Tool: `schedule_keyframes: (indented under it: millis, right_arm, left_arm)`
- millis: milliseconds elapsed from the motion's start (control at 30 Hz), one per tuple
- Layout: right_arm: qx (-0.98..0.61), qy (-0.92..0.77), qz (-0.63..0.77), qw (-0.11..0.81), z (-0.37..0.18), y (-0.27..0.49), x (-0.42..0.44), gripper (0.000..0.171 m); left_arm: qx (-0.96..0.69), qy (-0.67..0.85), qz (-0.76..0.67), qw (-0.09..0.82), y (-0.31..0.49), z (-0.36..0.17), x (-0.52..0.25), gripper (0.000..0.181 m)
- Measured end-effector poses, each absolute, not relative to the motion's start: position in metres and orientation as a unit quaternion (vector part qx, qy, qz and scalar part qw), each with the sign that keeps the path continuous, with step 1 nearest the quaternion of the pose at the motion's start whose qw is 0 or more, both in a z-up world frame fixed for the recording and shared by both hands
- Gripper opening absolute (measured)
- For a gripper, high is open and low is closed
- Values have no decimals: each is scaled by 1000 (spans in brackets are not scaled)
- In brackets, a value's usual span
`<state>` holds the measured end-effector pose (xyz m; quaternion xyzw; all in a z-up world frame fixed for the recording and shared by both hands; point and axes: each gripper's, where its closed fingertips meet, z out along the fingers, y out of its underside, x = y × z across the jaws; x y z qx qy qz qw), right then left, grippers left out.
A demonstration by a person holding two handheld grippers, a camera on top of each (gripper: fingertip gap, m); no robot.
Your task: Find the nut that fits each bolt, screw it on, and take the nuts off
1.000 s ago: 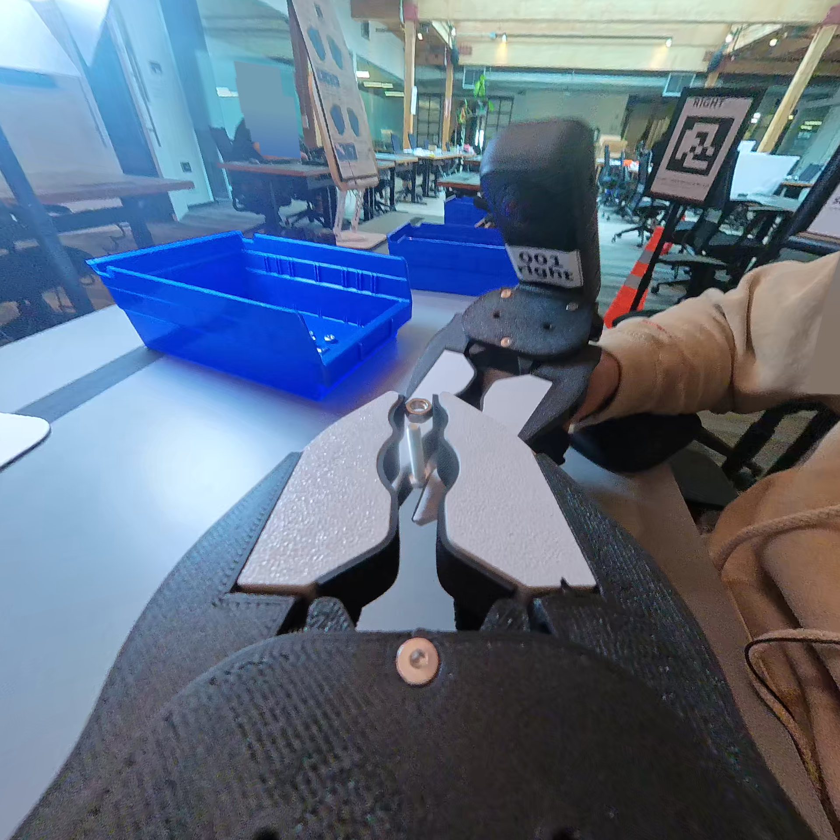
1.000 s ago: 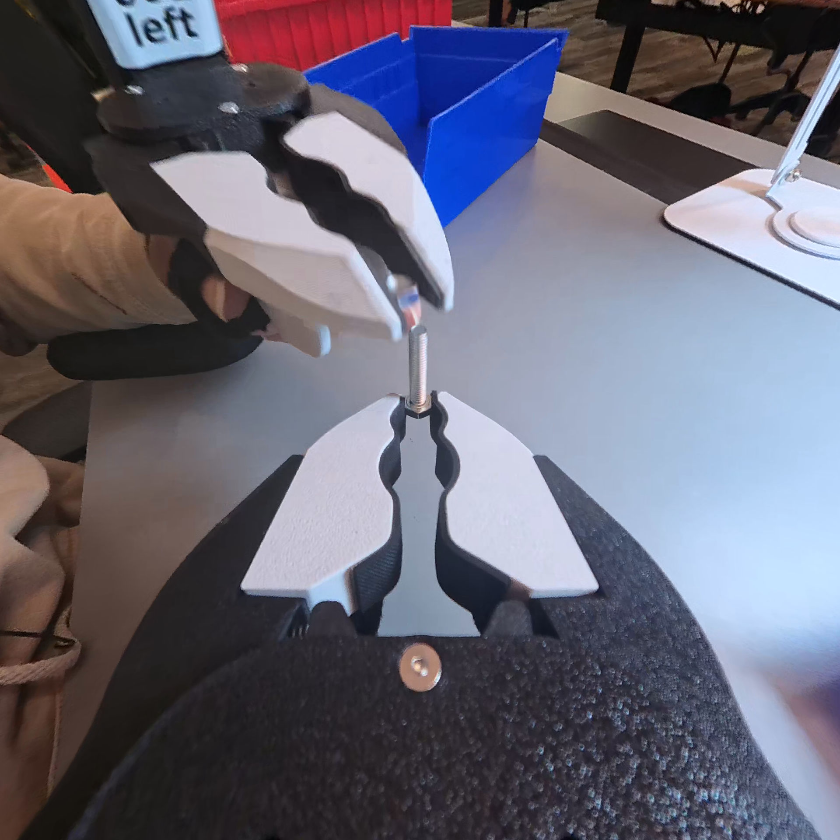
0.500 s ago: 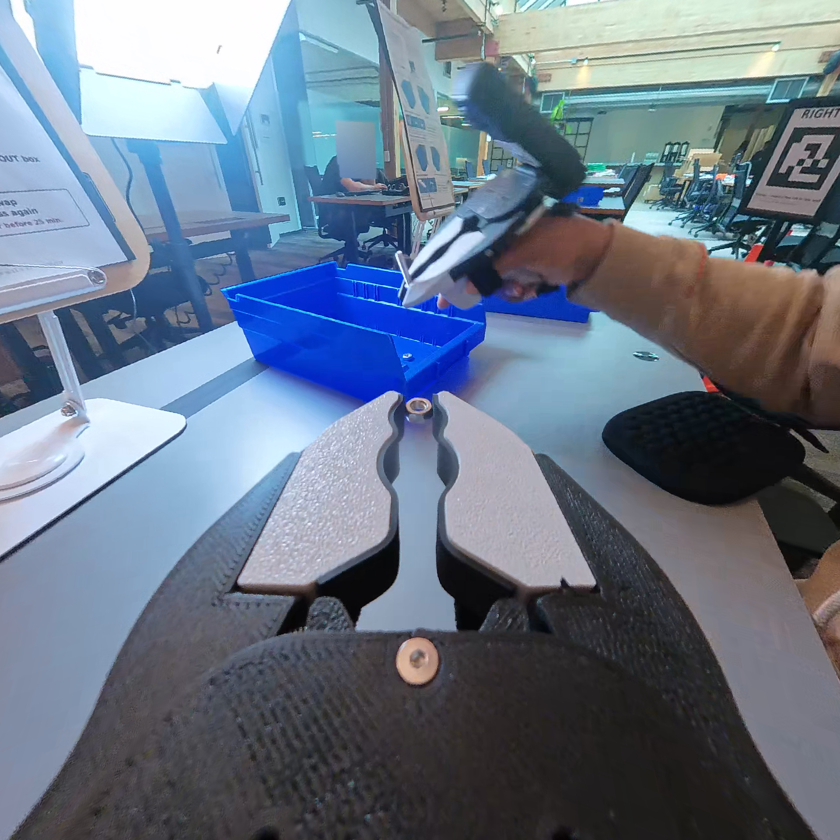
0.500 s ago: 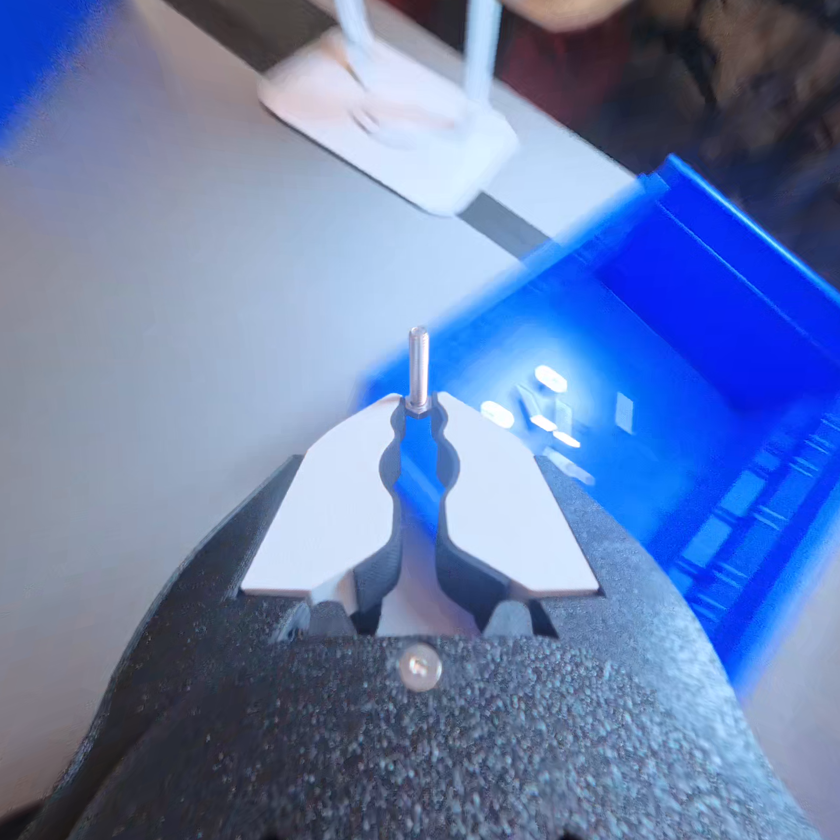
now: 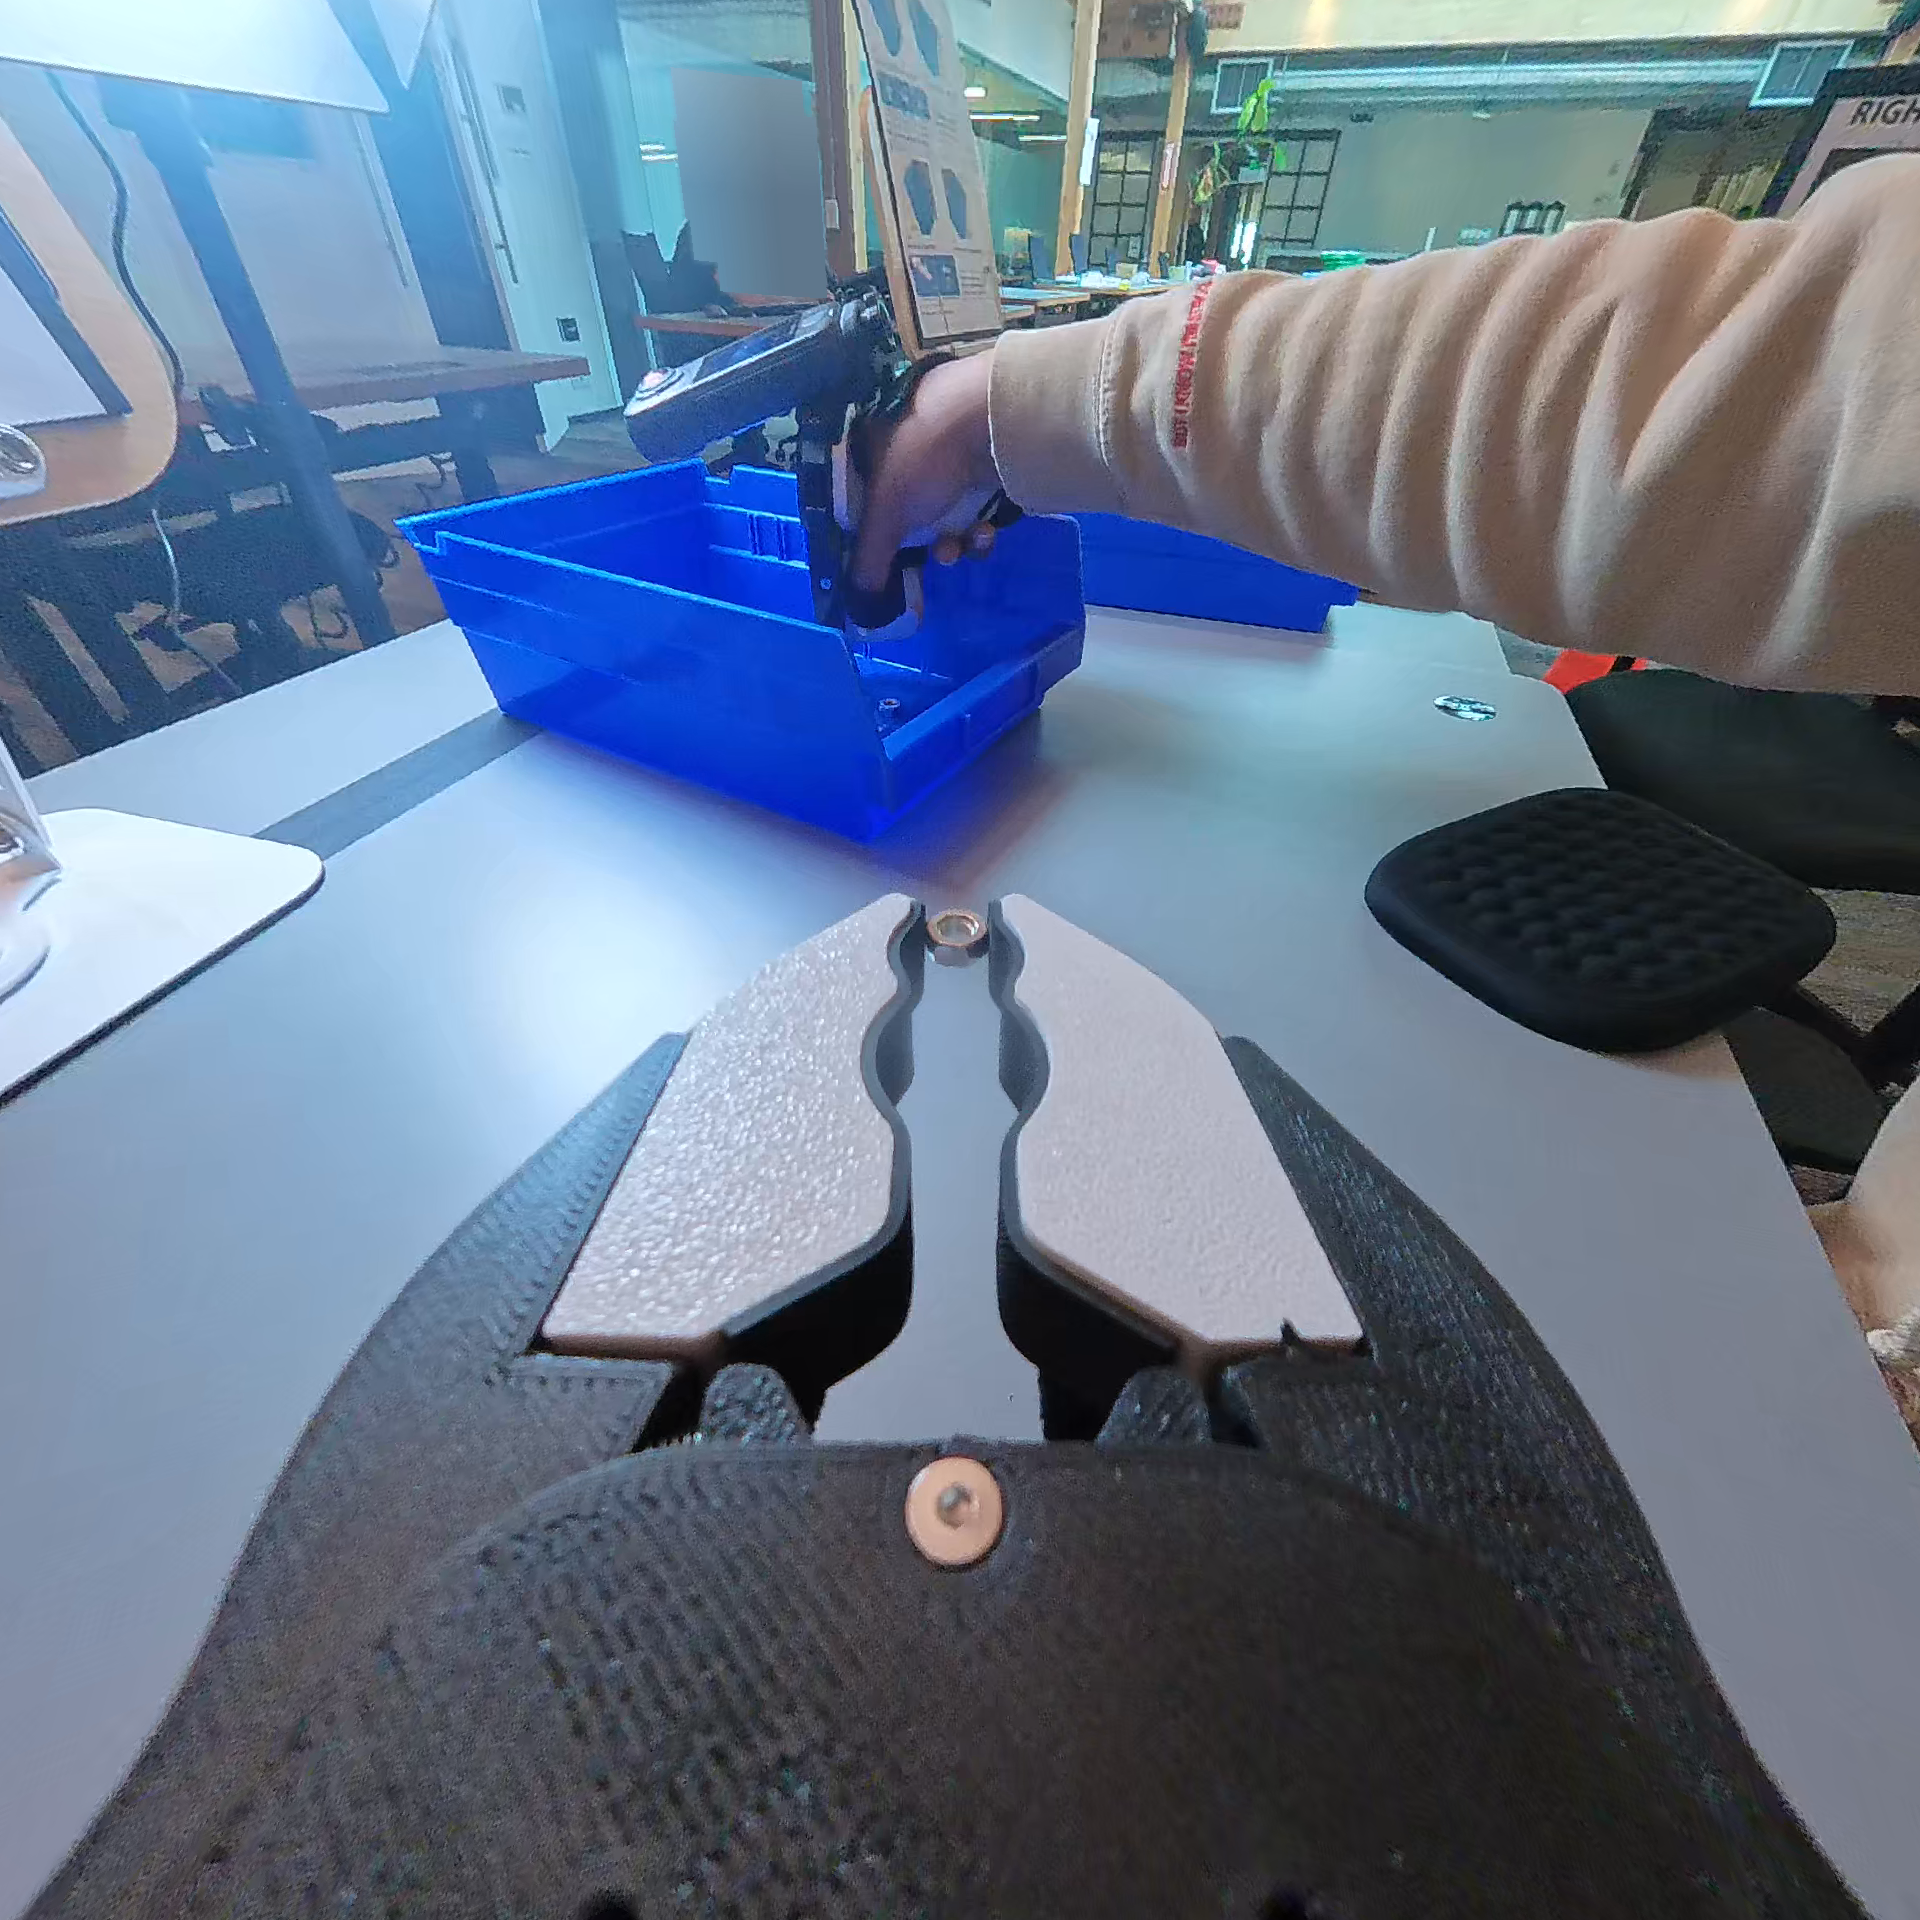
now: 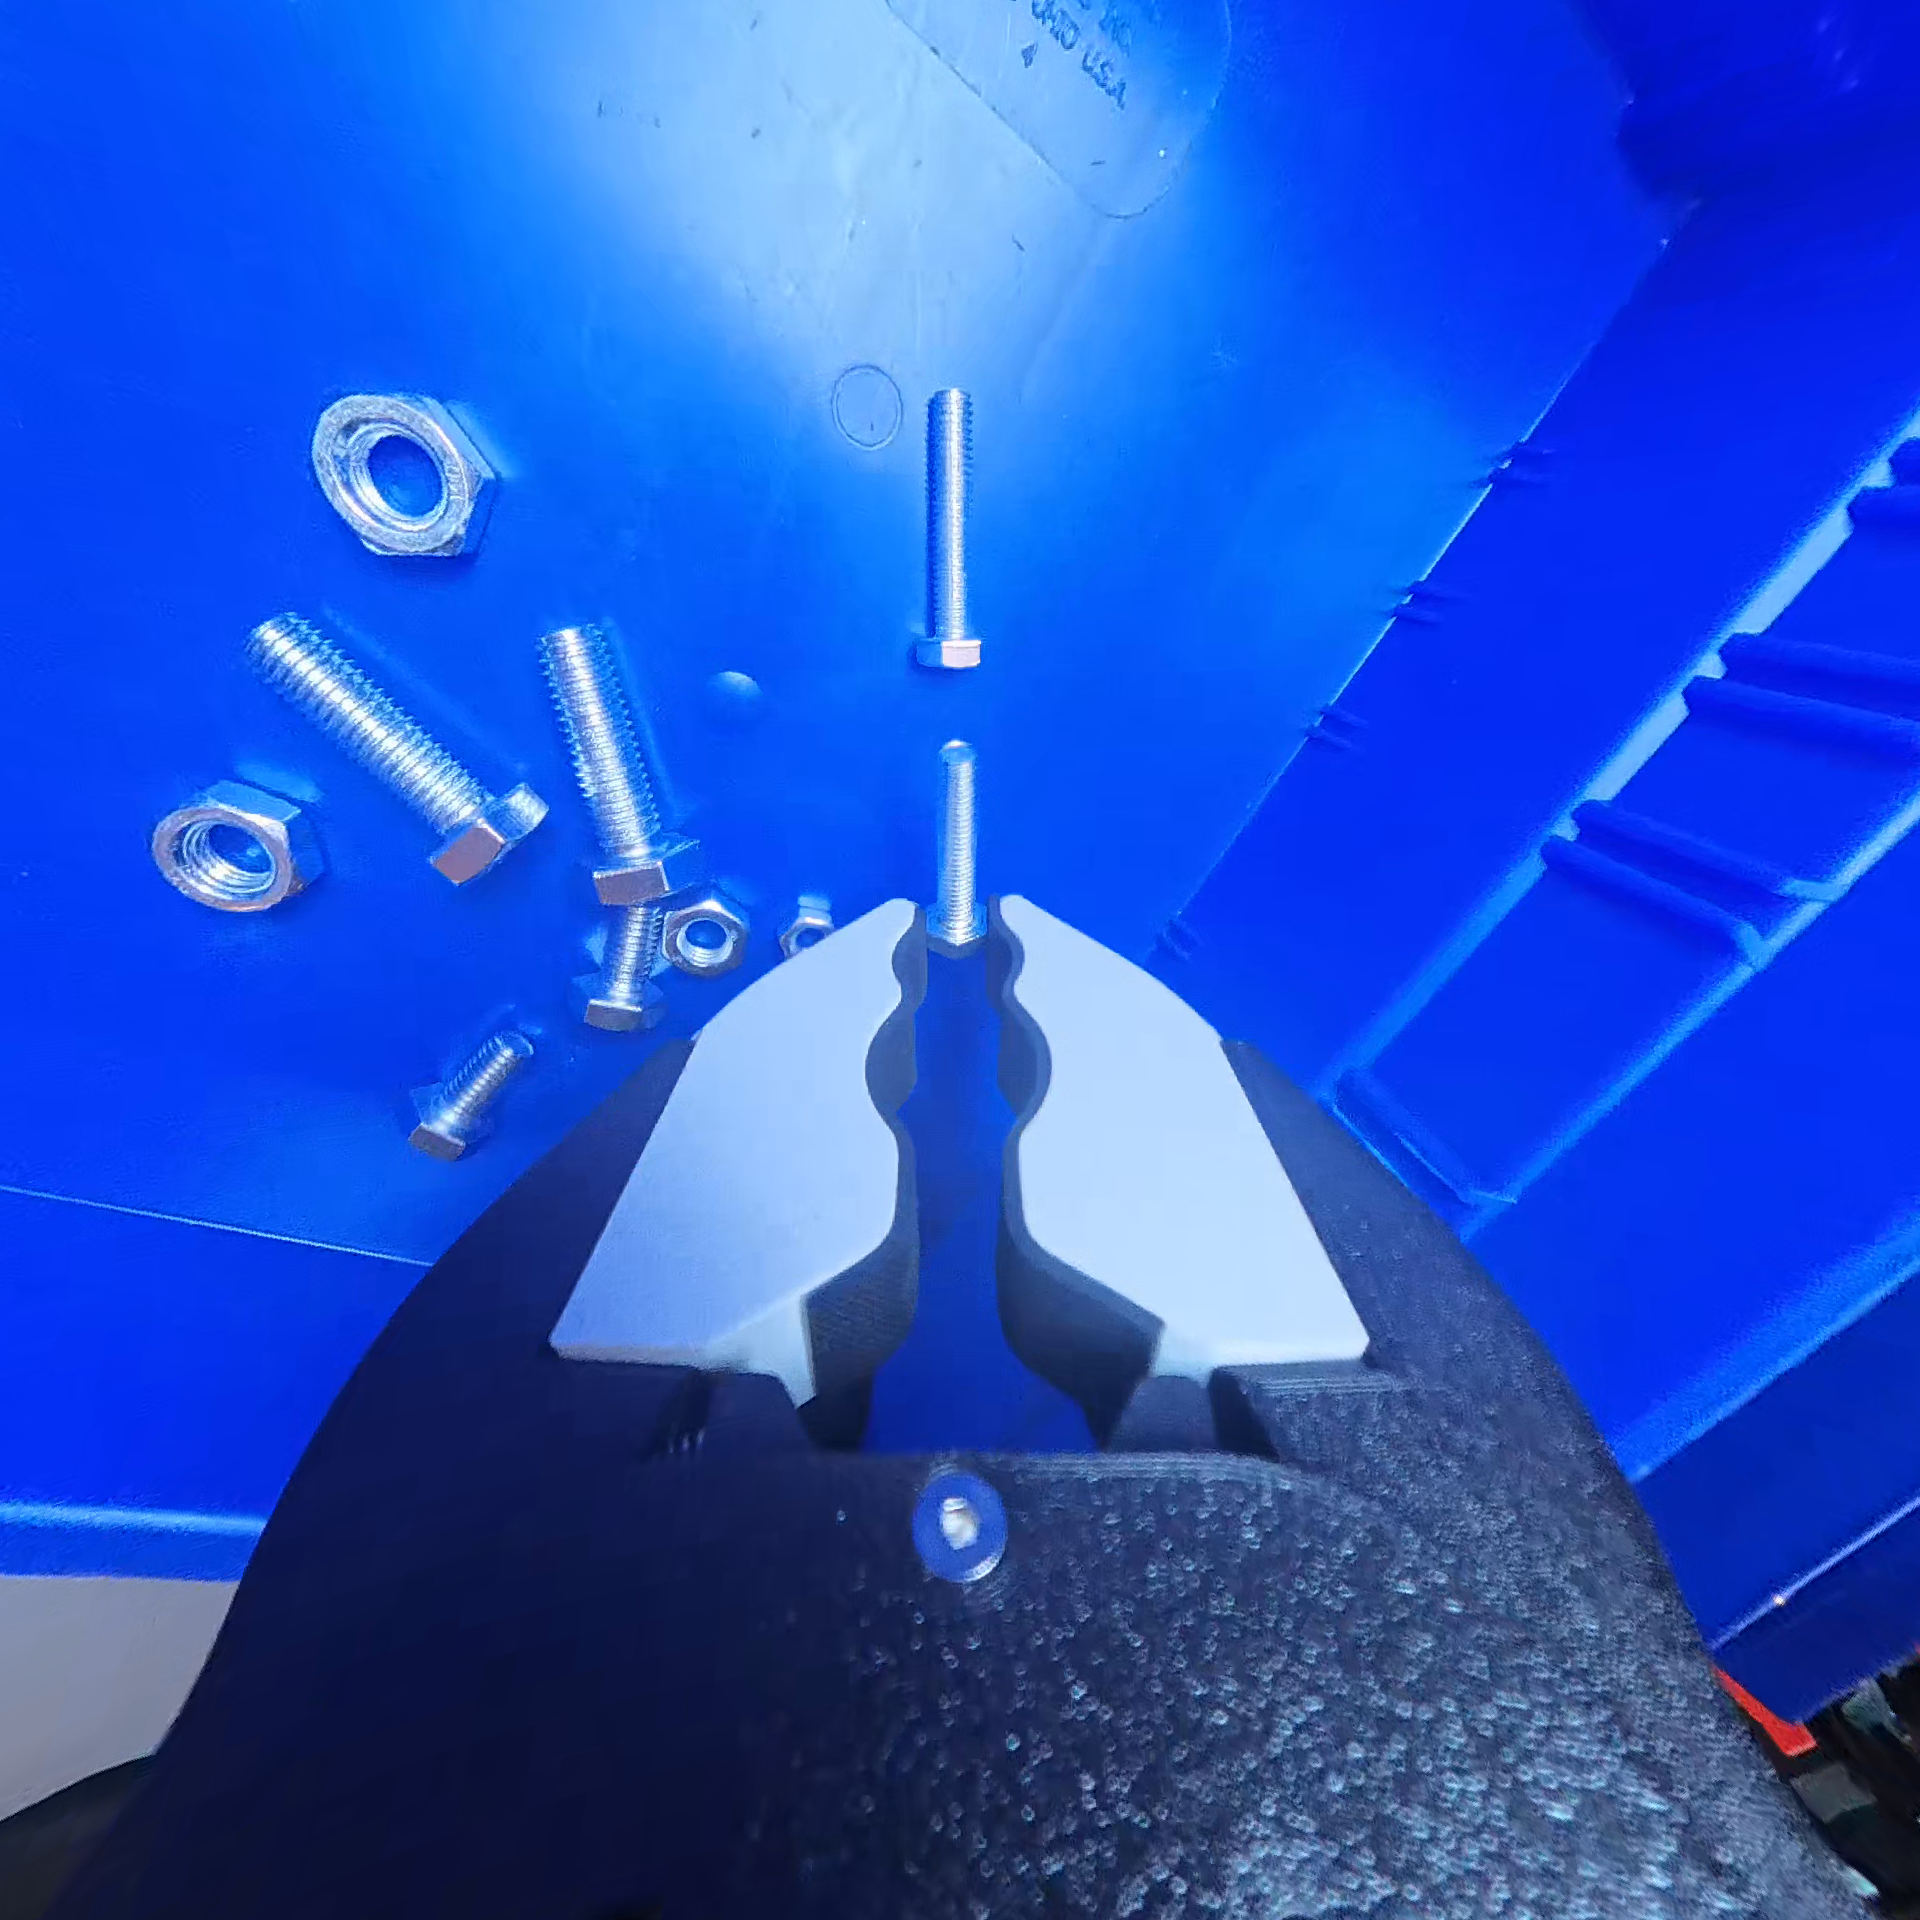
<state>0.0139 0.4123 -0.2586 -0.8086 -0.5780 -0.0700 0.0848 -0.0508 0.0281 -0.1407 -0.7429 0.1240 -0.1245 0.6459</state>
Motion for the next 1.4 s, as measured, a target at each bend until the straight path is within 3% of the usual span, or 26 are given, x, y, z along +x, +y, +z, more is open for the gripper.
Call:
schedule_keyframes:
  millis: [33,167,333,400,500,700,867,1400]
  right_arm:
    - [-810,-577,-66,84,-260,412,13,10]
    - [-808,-580,-35,93,-258,408,8,15]
    - [-754,-609,79,230,-202,377,-27,25]
    - [-697,-627,204,282,-161,316,-51,25]
    - [-605,-644,375,279,-113,191,-60,28]
    - [-536,-657,465,253,-112,42,-58,31]
    - [-554,-640,491,207,-129,18,-65,33]
    - [-515,-652,477,286,-125,4,-65,23]
  left_arm:
    - [-745,124,-127,643,28,-143,-51,11]
    - [-747,122,-130,640,30,-146,-51,11]
    - [-750,125,-116,639,31,-150,-51,11]
    - [-754,129,-92,638,33,-152,-52,11]
    - [-759,139,-22,636,35,-154,-57,11]
    - [-744,190,159,621,34,-150,-61,11]
    - [-703,227,267,619,29,-136,-61,11]
    - [-658,259,339,620,24,-122,-56,11]
